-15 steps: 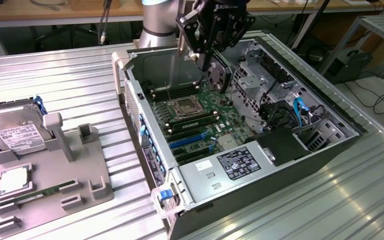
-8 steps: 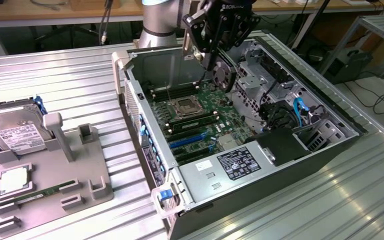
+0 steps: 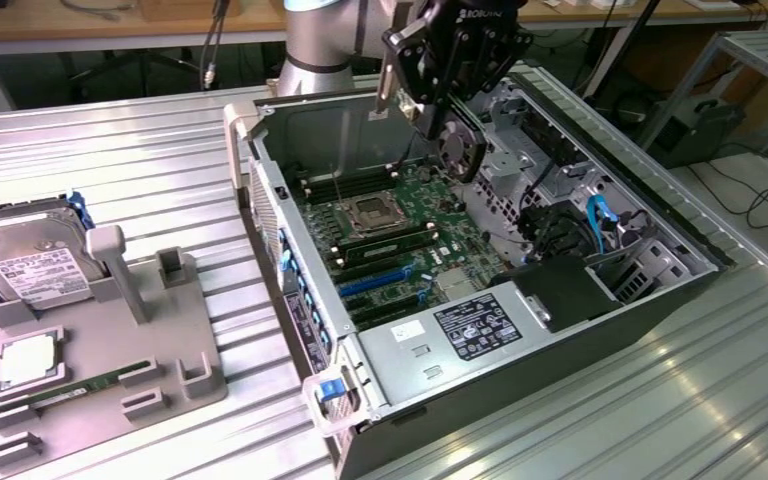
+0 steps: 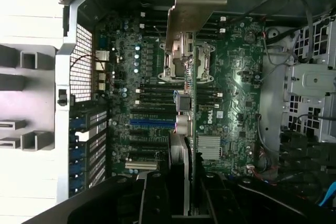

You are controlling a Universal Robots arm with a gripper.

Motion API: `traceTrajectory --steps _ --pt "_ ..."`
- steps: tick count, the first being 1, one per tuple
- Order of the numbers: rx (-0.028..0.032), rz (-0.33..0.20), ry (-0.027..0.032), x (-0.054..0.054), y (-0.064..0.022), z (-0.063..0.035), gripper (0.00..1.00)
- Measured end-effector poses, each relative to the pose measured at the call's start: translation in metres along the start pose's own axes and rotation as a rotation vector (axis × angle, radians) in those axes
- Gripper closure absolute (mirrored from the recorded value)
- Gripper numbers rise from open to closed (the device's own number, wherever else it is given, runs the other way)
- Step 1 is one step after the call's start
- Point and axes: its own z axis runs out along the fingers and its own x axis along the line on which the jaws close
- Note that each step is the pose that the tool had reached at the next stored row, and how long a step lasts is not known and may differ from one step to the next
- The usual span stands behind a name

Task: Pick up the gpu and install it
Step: 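Pick up the gpu and move the gpu toward the slot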

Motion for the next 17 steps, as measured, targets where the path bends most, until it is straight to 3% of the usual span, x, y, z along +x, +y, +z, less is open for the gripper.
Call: traceTrajectory --steps 17 --pt "0.0003 0.043 -0.0006 -0.039 -0.0013 0.0025 0.73"
